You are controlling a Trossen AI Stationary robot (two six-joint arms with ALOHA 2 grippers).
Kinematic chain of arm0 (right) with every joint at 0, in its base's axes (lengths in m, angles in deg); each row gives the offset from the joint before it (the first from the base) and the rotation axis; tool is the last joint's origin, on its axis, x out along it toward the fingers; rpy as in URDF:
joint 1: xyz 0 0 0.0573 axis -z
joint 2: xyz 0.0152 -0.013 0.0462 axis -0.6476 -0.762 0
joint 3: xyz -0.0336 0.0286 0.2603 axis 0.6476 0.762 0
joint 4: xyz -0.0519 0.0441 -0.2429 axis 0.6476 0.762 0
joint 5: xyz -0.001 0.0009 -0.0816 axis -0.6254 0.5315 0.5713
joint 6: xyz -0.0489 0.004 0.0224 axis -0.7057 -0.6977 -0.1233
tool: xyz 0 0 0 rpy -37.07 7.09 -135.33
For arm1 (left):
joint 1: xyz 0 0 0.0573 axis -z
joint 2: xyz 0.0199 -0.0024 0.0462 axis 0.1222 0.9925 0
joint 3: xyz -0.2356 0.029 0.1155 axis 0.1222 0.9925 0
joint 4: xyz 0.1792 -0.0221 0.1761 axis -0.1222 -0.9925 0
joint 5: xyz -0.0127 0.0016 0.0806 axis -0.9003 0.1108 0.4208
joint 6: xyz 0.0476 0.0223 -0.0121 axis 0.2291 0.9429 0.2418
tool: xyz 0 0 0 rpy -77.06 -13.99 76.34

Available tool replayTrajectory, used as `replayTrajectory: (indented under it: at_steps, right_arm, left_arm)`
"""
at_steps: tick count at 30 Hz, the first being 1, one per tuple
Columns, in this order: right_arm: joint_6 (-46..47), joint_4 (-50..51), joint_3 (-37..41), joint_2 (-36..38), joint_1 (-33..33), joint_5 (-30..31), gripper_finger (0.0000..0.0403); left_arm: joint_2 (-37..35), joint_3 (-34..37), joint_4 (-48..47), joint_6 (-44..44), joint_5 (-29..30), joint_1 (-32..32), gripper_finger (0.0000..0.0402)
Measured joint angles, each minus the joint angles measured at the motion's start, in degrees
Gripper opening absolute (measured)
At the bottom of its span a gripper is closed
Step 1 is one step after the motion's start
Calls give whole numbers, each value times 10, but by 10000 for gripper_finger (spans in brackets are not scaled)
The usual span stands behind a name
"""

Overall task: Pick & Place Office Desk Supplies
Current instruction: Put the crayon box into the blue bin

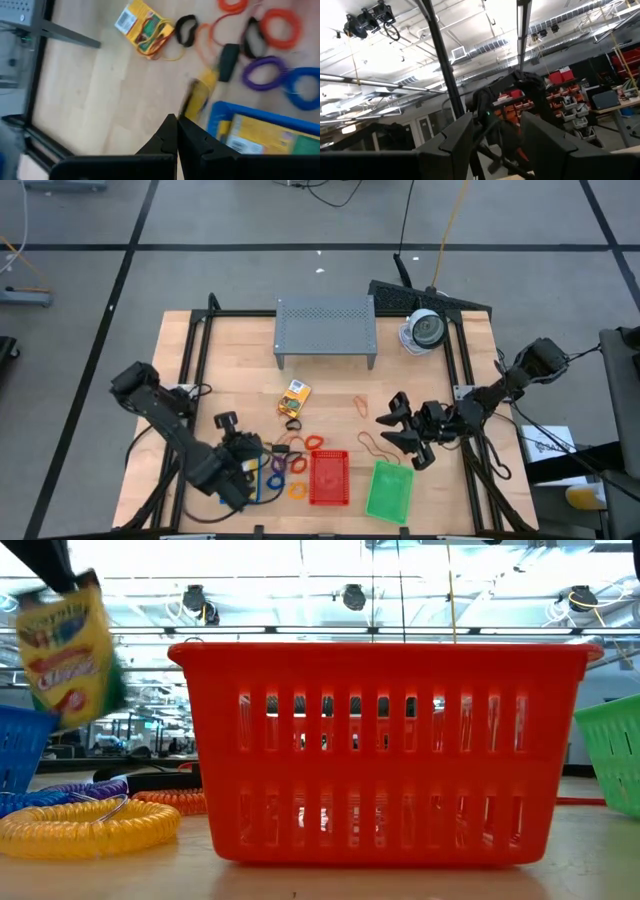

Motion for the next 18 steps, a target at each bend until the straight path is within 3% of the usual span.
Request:
replayTrajectory:
  at_steps: [13, 18]
  right_arm:
    - [0, 27, 0, 0, -2, 0, 155]
    - [0, 27, 0, 0, -1, 0, 155]
  left_arm:
    - [0, -49, -1, -19, -87, 33, 0]
    - [-4, -73, 0, 5, -93, 35, 0]
